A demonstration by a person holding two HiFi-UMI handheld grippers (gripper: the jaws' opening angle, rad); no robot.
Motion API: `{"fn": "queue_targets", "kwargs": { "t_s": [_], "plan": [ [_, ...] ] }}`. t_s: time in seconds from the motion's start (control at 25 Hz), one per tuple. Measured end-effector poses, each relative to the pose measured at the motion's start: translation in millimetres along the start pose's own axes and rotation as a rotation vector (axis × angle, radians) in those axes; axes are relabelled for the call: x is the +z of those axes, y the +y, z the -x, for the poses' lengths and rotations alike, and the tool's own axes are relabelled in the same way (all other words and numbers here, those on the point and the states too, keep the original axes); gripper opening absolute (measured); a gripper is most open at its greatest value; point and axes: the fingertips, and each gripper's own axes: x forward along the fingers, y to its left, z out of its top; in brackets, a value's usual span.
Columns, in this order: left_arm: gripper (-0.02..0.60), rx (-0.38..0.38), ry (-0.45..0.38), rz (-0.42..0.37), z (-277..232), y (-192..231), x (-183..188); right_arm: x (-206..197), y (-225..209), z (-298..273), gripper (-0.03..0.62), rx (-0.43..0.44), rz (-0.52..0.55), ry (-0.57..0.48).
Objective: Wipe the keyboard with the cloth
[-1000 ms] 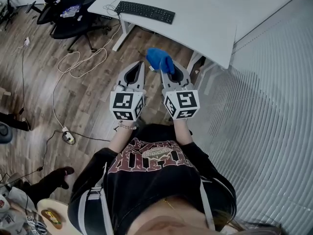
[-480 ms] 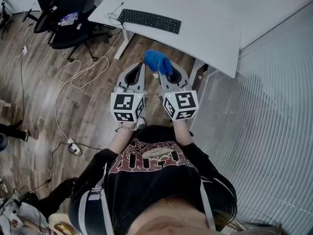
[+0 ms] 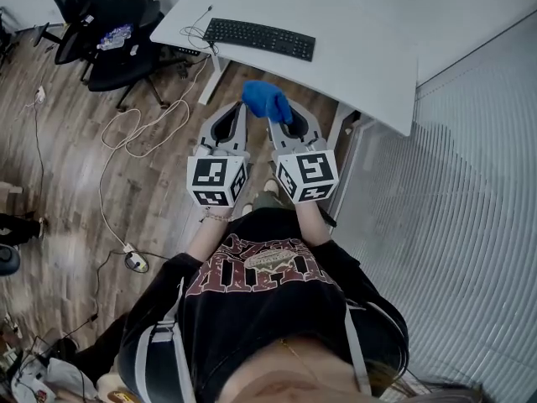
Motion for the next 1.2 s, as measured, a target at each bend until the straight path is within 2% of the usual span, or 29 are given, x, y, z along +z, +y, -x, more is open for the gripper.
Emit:
{"fn": "queue_targets", "kwargs": {
  "t_s": [0.32,0.76,1.2],
  "plan": [
    [0.034,0.017,0.017,0.0,-48,27,3,-1,-21,-54,0.064,0.037,0.013,0.029],
    [0.034,0.064,0.029,0.003,-140,53,16,9,-83,-127,0.064,0.084,0.004,0.047],
    [0.034,0.116,0.017,0.0,-219,53,24,13,-143,-170,0.064,0.141,0.001,0.054]
  ]
}}
